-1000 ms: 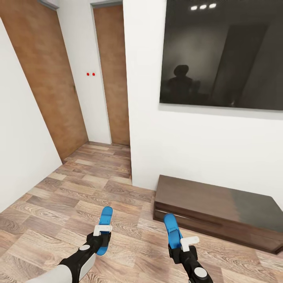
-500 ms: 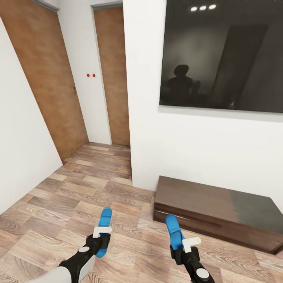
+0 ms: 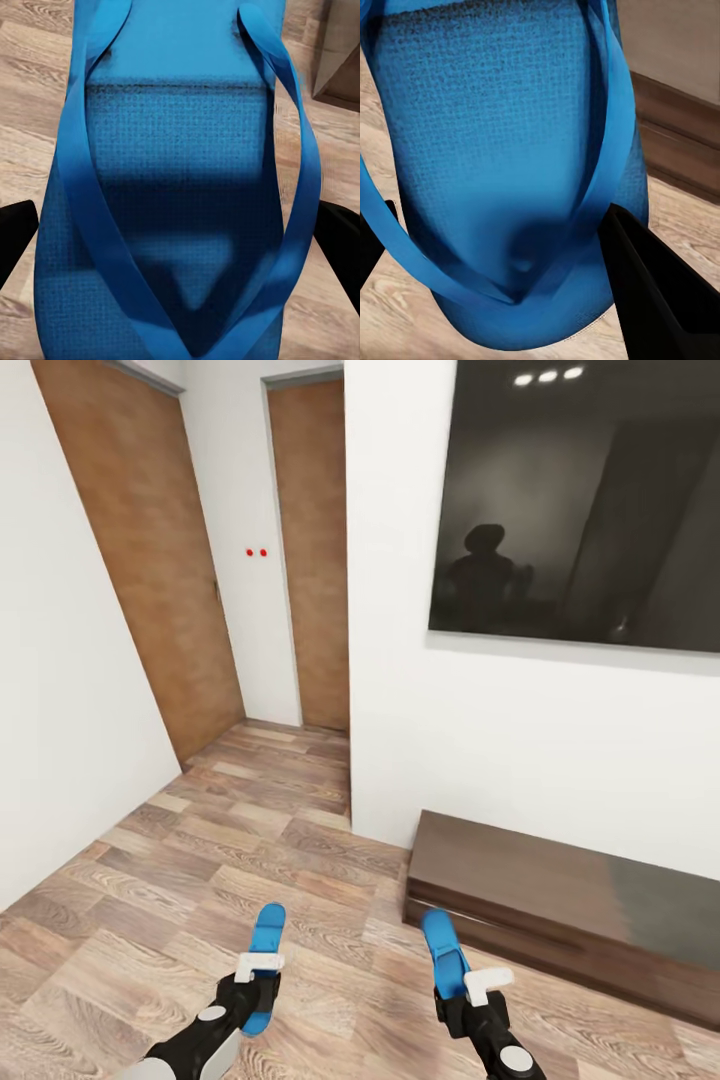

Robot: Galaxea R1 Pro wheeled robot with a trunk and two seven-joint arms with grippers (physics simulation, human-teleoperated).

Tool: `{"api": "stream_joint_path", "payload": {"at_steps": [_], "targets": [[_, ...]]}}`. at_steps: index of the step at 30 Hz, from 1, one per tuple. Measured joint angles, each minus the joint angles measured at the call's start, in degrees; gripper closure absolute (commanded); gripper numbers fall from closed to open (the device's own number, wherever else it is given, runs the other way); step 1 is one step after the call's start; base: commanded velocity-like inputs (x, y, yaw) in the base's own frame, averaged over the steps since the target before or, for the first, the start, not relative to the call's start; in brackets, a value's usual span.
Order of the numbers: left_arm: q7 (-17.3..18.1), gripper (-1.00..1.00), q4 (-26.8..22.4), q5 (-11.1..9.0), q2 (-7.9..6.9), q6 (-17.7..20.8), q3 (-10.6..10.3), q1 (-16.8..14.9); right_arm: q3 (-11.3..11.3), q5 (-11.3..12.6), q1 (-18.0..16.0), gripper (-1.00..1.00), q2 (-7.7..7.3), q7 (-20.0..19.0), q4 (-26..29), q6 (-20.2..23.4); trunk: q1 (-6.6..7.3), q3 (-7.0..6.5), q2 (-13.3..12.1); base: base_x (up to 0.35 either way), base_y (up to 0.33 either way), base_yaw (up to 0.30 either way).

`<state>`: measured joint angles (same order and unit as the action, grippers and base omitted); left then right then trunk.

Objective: In the bedroom, move the book from the bed onto either nightstand, and place the two sandals side by side next to the bed.

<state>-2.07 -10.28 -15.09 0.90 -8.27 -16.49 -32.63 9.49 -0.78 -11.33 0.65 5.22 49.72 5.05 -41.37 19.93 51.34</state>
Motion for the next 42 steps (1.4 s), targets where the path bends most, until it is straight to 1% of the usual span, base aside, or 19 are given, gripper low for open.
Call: {"api": "stream_joint_path", "payload": {"at_steps": [42], "targets": [[0.0,1.0,0.0,0.13,0.15,-0.02,-0.22,0.36,0.29,-0.36,0.0,1.0,0.2,0.01,-0.19,-0.1,0.0,0.0,0.0,0.0,0.0,0.288]]}}
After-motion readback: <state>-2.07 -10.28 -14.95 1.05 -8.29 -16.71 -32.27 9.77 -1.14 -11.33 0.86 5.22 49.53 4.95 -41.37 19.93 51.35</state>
